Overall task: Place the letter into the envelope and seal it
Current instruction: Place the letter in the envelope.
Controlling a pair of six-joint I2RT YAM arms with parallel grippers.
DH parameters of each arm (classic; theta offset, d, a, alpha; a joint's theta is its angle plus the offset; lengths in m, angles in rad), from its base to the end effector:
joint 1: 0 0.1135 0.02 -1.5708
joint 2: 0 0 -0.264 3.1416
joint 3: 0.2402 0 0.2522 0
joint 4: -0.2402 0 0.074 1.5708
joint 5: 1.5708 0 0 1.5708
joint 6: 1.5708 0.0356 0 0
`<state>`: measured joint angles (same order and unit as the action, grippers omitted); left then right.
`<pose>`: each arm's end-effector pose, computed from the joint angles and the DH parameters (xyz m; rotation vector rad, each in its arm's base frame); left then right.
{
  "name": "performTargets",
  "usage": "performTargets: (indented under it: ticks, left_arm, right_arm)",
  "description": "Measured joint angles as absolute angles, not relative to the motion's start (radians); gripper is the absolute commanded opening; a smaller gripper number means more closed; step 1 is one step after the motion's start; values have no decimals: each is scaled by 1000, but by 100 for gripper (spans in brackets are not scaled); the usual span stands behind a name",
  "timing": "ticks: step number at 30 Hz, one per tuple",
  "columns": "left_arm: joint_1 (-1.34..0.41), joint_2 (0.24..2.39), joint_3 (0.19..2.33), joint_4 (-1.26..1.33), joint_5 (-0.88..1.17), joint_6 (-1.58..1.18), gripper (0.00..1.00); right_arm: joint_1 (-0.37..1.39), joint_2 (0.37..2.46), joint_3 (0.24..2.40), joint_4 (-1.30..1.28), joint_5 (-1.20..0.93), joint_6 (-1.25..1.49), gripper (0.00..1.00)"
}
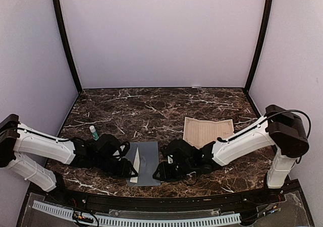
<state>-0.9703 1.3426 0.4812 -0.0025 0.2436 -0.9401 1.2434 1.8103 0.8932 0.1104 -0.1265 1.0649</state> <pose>0.1262 -0.1995 0.1413 0.1654 2.7421 -1.0206 0.1099 0.3374 0.1331 -0.3139 2.7252 1.0779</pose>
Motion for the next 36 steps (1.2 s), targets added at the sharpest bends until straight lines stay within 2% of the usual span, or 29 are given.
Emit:
performTargets:
  ticks: [10, 20, 24, 28, 36]
  left_arm:
    - [-981, 1366, 481, 39, 246, -943, 35]
    - [-995, 1404, 491, 68, 249, -946, 19]
    - [-1007, 1429, 503, 82, 253, -947, 17]
    - [-1022, 1460, 523, 96, 255, -947, 15]
    - [-1042, 1489, 544, 107, 246, -948, 15]
  right_arm:
    - [1244, 1821, 907, 103, -126, 1065, 36]
    - [1250, 1833, 926, 105, -131, 1065, 35]
    - [1254, 1836, 928, 105, -133, 1064, 34]
    - [1255, 1839, 935, 105, -134, 1065, 29]
    - [1259, 1839, 936, 104, -133, 1063, 31]
